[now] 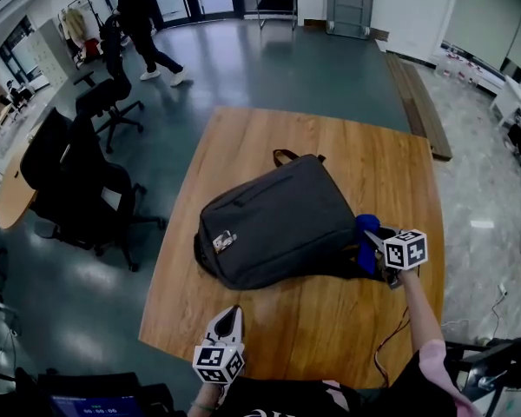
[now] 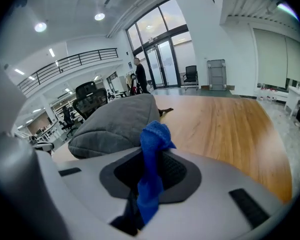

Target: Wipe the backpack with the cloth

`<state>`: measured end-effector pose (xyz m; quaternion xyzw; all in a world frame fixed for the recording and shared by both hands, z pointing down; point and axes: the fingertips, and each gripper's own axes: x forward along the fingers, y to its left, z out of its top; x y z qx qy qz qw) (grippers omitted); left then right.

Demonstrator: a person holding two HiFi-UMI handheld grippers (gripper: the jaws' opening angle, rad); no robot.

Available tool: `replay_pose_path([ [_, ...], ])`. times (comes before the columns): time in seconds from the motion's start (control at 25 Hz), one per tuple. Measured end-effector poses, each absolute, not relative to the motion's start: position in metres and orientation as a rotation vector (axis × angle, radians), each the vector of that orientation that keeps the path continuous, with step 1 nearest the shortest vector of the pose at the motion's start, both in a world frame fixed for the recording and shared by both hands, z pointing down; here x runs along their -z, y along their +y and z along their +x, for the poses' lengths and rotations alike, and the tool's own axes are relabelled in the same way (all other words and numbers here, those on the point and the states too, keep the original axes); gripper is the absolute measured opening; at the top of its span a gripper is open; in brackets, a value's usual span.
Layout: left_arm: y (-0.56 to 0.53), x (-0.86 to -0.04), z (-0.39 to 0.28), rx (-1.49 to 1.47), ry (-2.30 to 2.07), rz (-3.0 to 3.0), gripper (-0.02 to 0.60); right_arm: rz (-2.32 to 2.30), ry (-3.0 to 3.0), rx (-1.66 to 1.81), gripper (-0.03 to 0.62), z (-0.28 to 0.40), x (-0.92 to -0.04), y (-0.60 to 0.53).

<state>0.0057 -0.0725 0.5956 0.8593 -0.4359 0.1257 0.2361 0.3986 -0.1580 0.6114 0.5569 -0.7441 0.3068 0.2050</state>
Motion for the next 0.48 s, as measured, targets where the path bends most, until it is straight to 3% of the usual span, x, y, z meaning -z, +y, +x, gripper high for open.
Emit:
replay_pose_path([
  [0.48,-0.091,-0.601,-0.002,-0.337,-1.18,2.357,0.0,1.452,-2.042,-0.821,0.066,0.404,-0.602,-0.222],
])
